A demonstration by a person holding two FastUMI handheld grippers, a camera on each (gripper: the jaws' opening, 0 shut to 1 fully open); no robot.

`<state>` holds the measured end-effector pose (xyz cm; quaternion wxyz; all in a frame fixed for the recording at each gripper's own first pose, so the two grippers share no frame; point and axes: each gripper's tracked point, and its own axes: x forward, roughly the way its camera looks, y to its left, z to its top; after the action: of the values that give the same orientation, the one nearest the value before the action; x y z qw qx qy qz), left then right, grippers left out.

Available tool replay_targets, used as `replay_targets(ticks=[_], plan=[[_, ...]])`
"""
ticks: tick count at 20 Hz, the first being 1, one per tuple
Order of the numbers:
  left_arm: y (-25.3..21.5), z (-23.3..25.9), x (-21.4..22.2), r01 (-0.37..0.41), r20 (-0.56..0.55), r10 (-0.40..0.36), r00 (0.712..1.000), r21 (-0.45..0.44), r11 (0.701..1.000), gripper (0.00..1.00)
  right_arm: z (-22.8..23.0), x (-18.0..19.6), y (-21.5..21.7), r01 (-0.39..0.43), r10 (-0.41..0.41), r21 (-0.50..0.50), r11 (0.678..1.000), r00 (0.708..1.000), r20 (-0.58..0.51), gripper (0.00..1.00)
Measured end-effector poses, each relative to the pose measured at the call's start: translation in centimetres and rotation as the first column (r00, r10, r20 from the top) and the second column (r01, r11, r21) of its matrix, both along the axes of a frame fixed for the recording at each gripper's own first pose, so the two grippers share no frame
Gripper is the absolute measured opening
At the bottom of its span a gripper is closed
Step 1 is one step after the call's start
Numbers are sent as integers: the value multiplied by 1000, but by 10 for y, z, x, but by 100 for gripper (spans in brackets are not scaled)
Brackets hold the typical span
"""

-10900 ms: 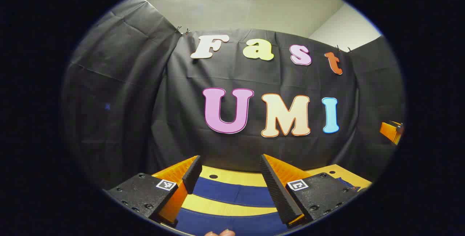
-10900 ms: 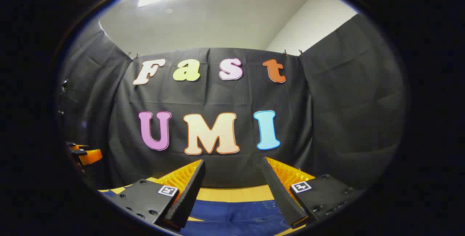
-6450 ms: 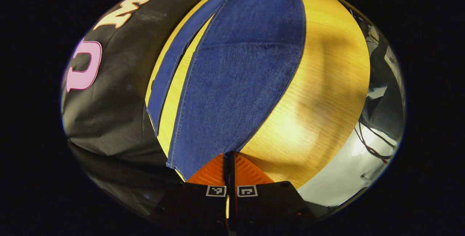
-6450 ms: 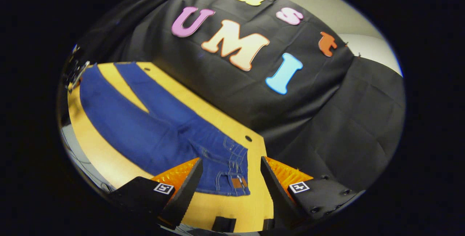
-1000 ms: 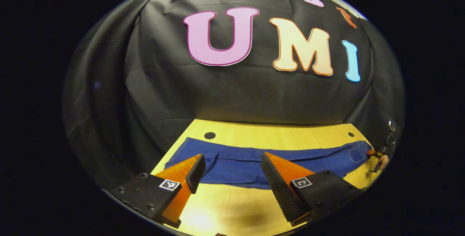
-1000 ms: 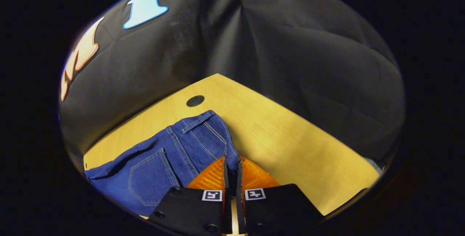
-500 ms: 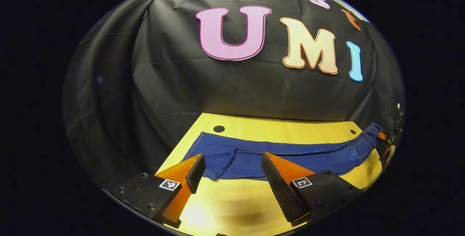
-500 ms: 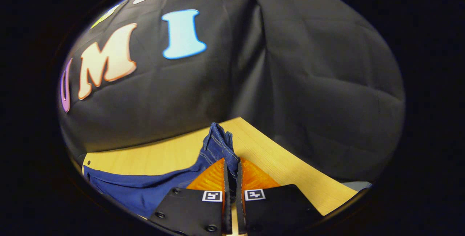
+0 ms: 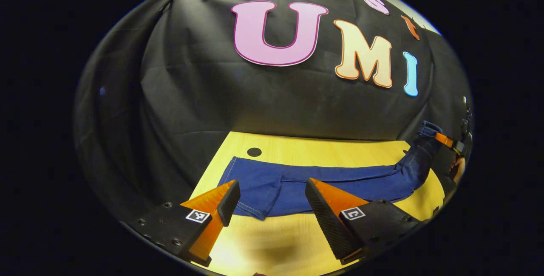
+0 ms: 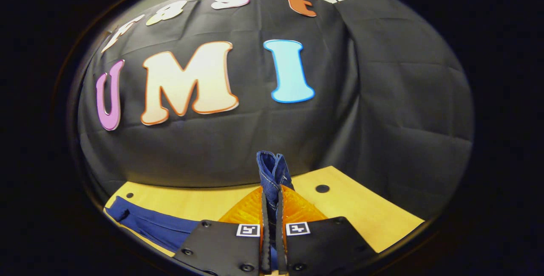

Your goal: Grasp the waist and the cuffs of the jeans and fold them to make the two legs overlap; first hold the waist and fold one-third of the jeans toward the cuffs, then hold the cuffs and fold the remaining one-third in the same direction to finish folding.

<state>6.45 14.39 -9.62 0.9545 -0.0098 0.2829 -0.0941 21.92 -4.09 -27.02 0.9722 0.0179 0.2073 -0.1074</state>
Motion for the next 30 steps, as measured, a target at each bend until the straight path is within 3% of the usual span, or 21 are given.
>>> replay_targets(ticks=[6, 14, 19, 23, 25, 28, 29, 30], plan=[[38, -20, 12, 26, -38, -26, 999, -7, 1000, 94, -23, 5, 108, -86, 86, 60, 995, 996, 3, 8], [72, -54, 26, 62, -98, -62, 993, -3, 998, 95, -108, -9, 221, -176, 189, 142, 974, 978, -86, 8], [85, -93, 33, 66, -170, -69, 983, -22, 998, 95, -181, -41, 262, -232, 255, 121, 965, 939, -230, 8], [98, -131, 46, 75, -221, -74, 973, -6, 997, 95, -205, -62, 271, -263, 281, 103, 959, 917, -283, 7], [101, -151, 49, 91, -257, -87, 963, 5, 996, 95, -208, -67, 284, -273, 315, 178, 946, 904, -290, 22], [101, -174, 53, 123, -302, -115, 946, 10, 992, 95, -182, -66, 280, -278, 310, 156, 948, 920, -241, 100], [100, -182, 55, 135, -314, -123, 942, 16, 991, 95, -176, -68, 279, -277, 306, 147, 949, 923, -232, 95], [100, -187, 55, 148, -326, -133, 936, 20, 989, 95, -169, -69, 274, -272, 299, 142, 952, 927, -227, 97]])
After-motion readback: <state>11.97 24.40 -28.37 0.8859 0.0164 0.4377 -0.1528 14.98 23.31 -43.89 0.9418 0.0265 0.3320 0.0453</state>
